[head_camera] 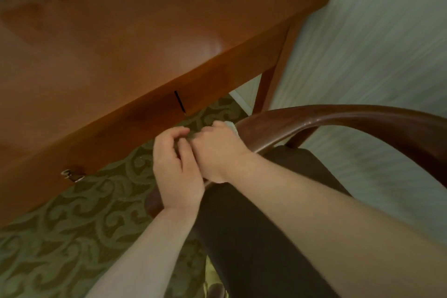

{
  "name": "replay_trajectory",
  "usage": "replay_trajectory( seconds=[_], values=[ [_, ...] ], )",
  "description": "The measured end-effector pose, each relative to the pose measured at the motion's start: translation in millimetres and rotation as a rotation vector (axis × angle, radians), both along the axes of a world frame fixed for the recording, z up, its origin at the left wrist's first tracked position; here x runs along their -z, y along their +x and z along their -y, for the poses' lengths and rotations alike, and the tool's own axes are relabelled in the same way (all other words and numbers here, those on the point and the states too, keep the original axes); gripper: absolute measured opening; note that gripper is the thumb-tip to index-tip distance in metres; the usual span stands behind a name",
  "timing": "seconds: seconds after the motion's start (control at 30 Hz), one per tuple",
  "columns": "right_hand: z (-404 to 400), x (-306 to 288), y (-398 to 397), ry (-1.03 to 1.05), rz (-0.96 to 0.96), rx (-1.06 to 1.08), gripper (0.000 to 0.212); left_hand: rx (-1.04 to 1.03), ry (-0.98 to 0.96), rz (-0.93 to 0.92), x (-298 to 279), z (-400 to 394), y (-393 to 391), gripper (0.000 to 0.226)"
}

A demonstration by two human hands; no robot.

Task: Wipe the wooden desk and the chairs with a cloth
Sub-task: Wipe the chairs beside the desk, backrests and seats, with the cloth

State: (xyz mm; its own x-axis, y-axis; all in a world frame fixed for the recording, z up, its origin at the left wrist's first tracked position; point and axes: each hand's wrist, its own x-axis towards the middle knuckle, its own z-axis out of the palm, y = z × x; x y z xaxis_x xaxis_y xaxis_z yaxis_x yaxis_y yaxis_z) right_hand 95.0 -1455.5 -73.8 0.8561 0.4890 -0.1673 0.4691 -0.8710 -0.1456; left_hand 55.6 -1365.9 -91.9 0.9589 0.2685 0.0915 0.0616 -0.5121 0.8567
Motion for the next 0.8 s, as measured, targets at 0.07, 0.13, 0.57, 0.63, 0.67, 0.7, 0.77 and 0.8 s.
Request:
replay_trajectory(
  seconds=[0.07, 0.13, 0.57, 0.63, 0.67, 0.7, 0.77, 0.8],
  values=[
    [36.9, 5.0, 8.1, 0.006, -0.016, 0.066, 0.033, 0.092, 0.103, -0.08, 3.7, -5.3, 1.0, 0.022],
    [82.3, 6.2, 18.8, -0.117, 0.085, 0.218, 0.032, 0.173, 0.288, -0.163, 7.3, -2.4, 6.5, 0.022],
    [103.4, 7.9, 5.1, -0.092, 0.259, 0.326, 0.02, 0.295, 0.589, -0.207, 11.5, 68.5, 32.8, 0.029],
    [130.7, 3.7, 5.4, -0.174, 0.236, 0.444, 0.026, 0.388, 0.635, -0.181, 7.8, 103.3, 37.0, 0.031],
    [144.7, 3.0, 3.1, -0.2, 0.22, 0.492, 0.033, 0.436, 0.649, -0.182, 4.7, 119.9, 37.5, 0.032],
    [158.1, 0.3, -1.3, -0.217, 0.211, 0.525, 0.035, 0.484, 0.66, -0.187, 2.1, 135.0, 37.1, 0.034],
    [183.6, -1.7, -14.8, -0.25, 0.252, 0.571, 0.029, 0.581, 0.659, -0.179, -4.2, 162.2, 34.1, 0.038],
    [195.9, -2.5, -22.4, -0.264, 0.275, 0.617, 0.029, 0.63, 0.649, -0.165, -6.7, 174.7, 31.4, 0.039]
  ],
)
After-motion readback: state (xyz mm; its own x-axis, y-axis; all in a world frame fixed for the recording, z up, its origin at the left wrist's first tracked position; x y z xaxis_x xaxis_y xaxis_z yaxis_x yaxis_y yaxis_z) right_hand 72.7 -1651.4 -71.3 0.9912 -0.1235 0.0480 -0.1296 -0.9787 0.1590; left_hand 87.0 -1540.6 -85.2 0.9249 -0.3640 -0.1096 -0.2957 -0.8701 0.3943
